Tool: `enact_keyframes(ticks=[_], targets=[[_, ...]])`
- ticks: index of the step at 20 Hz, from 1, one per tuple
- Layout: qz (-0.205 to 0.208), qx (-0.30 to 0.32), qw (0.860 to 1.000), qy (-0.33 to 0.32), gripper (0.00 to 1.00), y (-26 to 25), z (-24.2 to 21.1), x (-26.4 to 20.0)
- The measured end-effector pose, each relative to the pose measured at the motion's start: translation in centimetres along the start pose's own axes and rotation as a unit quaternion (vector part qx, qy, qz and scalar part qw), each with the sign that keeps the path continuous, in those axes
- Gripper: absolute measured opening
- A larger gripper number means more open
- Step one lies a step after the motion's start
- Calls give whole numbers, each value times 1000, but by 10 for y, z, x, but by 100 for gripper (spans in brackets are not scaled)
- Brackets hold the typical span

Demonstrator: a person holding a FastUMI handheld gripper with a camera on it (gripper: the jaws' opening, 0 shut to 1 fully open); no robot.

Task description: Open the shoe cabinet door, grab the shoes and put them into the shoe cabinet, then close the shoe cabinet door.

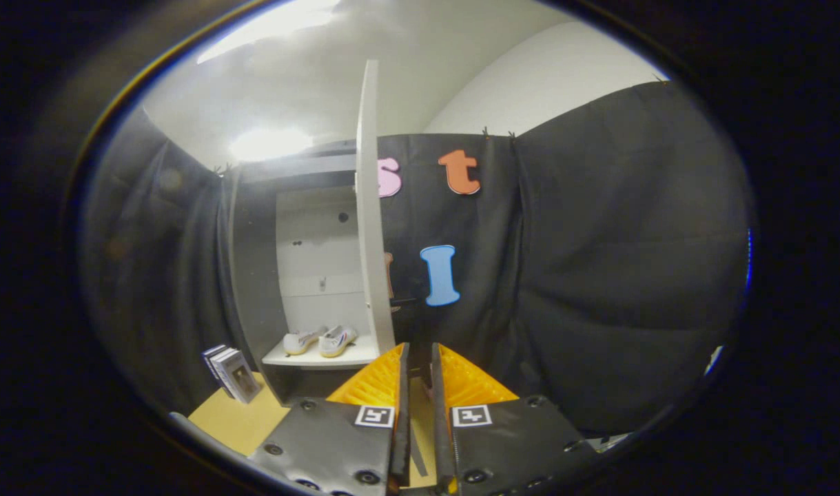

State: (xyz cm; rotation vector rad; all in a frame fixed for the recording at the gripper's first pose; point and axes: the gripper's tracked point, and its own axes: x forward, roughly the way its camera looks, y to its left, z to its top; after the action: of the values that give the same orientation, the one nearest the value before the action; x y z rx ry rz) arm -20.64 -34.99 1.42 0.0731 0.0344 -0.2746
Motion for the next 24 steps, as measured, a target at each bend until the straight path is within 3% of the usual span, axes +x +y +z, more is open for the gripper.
enact_keyframes(ticks=[5, 9, 16, 24], targets=[[5, 4, 1000, 14, 23, -3, -10, 19], [11, 12, 1000, 21, 31, 4, -14, 30], [33, 41, 998, 19, 30, 10, -15, 30], [72, 28, 997, 21, 31, 46, -17, 20]])
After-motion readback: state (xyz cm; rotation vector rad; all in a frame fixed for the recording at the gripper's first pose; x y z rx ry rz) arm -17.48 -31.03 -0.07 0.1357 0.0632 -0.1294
